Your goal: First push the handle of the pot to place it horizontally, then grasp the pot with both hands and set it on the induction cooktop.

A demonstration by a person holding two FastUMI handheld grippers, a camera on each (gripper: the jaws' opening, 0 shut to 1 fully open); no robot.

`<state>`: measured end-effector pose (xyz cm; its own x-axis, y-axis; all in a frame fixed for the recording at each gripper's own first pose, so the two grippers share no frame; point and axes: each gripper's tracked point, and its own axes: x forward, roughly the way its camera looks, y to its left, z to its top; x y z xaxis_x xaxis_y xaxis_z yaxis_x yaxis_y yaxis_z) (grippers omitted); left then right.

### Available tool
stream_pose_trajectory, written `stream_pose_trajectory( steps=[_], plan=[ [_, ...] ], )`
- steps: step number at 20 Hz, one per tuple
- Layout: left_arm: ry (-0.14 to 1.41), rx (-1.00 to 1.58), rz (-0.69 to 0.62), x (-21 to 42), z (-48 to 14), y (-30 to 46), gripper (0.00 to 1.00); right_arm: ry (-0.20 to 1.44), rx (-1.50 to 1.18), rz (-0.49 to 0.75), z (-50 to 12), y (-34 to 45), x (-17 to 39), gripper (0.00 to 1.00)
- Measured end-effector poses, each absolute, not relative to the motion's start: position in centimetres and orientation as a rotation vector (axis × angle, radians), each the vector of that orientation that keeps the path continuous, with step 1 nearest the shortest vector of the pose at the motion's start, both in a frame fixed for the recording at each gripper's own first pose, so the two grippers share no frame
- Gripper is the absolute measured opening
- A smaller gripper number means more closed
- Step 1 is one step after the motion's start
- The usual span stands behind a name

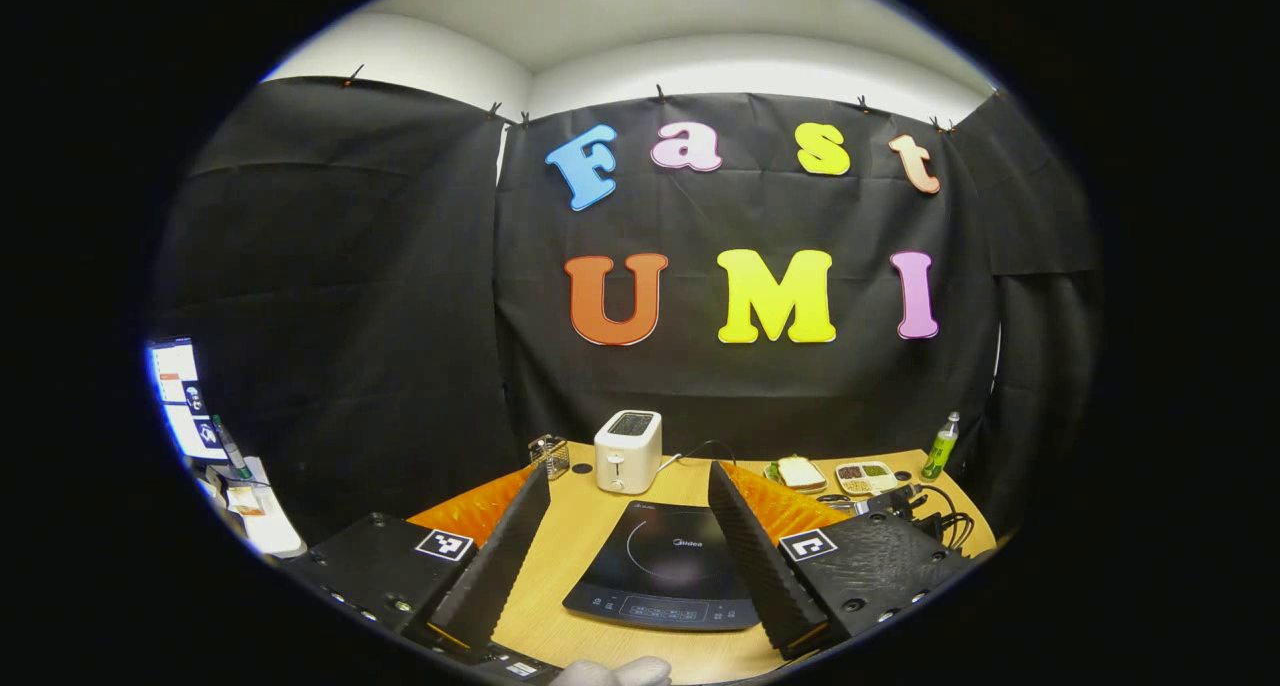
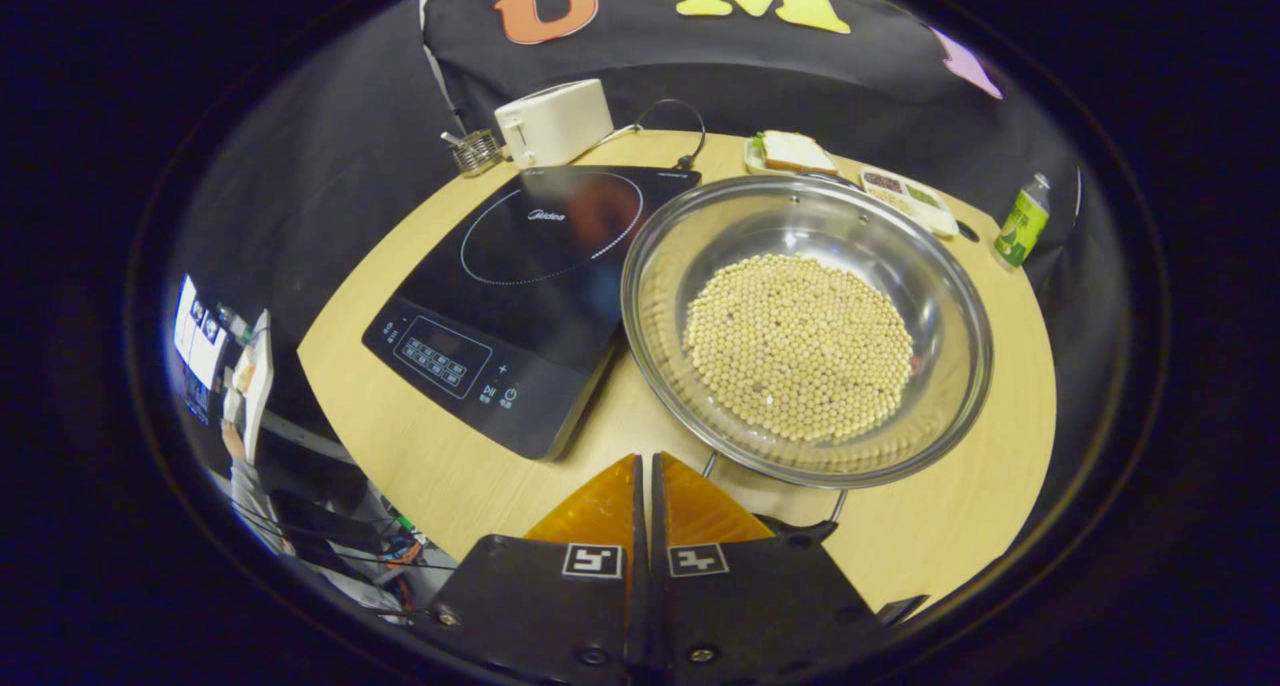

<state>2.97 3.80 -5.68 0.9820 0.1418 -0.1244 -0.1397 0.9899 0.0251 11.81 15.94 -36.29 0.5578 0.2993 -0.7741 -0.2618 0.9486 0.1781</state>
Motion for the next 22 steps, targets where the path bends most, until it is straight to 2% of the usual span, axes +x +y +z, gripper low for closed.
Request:
stream_pose_trajectory(
  steps=[1,2,3,6,9,10,11,12,22],
  plan=[
    [0.13,0.013,0.14,2.9,-5.7,3.8,0.95,0.92,0.043,0.323,-36.5,15.8,11.8,0.04],
    [0.131,0.013,0.136,2.9,-5.7,3.8,0.95,0.922,0.039,0.318,-36.7,15.5,11.7,0.0],
    [0.131,0.015,0.131,3.0,-5.6,3.8,0.95,0.927,0.041,0.309,-36.8,15.2,11.5,0.04],
    [0.123,0.021,0.119,3.2,-5.5,3.7,0.95,0.938,0.07,0.281,-37.5,14.0,11.0,0.04],
    [0.123,0.02,0.111,3.6,-5.5,3.7,0.95,0.941,0.08,0.247,-37.8,12.4,10.9,0.04],
    [0.123,0.017,0.107,3.6,-5.5,3.7,0.95,0.942,0.083,0.236,-37.9,11.8,10.8,0.0],
    [0.121,0.015,0.105,4.0,-5.4,3.7,0.95,0.945,0.084,0.221,-37.9,11.2,10.8,0.04],
    [0.119,0.015,0.102,4.3,-5.4,3.6,0.95,0.946,0.086,0.209,-38.0,10.7,10.8,0.0],
    [0.106,0.001,0.077,5.3,-5.5,2.6,0.95,0.958,0.076,0.105,-38.4,5.1,10.6,0.01]
  ],
)
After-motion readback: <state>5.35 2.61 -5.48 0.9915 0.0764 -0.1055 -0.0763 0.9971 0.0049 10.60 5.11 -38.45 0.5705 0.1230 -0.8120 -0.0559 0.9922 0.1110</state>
